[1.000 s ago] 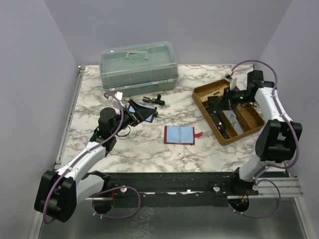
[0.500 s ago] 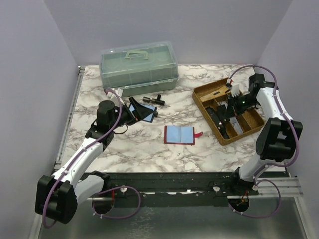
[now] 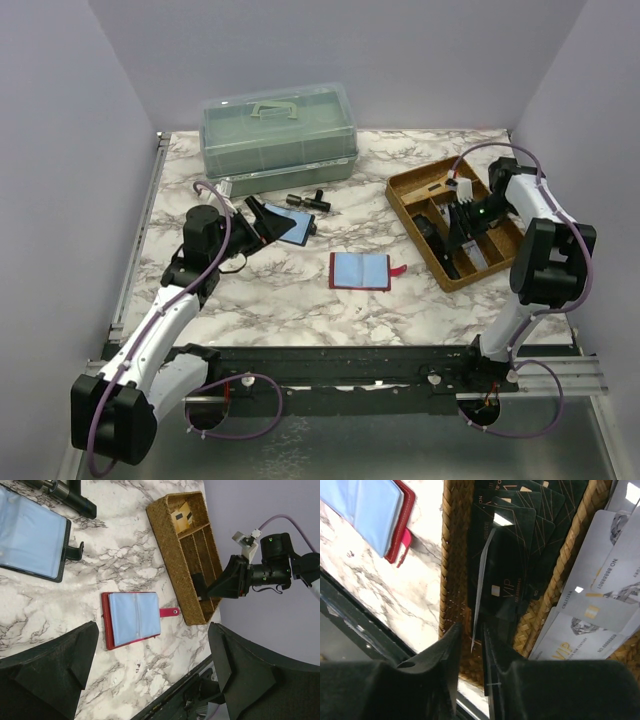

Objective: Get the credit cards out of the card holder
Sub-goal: Place the credit card in the storage box, then reset both arms

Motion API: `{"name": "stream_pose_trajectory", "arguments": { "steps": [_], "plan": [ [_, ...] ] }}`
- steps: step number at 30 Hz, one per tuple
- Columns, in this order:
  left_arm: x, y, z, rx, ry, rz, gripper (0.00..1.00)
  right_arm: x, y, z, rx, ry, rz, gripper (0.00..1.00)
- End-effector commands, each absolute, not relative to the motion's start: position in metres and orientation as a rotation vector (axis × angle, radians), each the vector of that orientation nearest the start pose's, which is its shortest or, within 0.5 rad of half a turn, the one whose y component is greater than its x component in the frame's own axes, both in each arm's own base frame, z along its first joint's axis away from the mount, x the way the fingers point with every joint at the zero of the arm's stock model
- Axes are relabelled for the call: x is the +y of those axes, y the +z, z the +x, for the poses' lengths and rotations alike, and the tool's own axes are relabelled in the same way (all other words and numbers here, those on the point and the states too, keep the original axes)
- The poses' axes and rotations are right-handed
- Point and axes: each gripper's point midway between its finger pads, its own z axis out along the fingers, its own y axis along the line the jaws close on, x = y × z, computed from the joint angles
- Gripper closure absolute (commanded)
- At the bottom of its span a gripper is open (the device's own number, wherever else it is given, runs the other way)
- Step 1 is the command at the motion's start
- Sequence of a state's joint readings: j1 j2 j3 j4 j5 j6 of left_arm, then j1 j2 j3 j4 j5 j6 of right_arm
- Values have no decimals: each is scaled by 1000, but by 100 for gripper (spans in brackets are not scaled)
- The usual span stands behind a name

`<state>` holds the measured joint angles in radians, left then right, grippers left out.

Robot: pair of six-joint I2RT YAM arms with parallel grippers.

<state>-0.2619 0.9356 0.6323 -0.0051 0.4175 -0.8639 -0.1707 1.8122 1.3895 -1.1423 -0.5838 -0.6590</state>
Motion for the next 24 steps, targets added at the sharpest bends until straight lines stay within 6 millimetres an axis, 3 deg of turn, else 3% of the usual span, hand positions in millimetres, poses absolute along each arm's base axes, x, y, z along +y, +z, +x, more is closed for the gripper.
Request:
{"name": "stream_pose_trajectory", "arguments": {
  "steps": [1,5,9,13,16,18,21,24],
  "plan": [
    [-174,212,280,2021,-1142,-342,1,13,83,313,2787,666,-633,64],
    [-174,222,282,2018,-1150,-334,1,-8,106,342,2739,464,-563,45],
    [-172,232,286,2000,-1145,-323,1,-10,135,362,2664,429,-551,41],
    [-170,240,294,1993,-1153,-327,1,0,166,378,2552,474,-536,39],
    [-167,256,301,1966,-1148,-322,1,5,201,392,2416,479,-488,31],
    [-161,270,307,1951,-1114,-314,1,2,231,401,2310,448,-448,20],
    [-145,287,318,1961,-1004,-290,1,-9,280,408,2166,414,-378,4],
    [-126,303,332,1968,-886,-269,1,-27,310,411,2105,460,-261,1]
  ]
}}
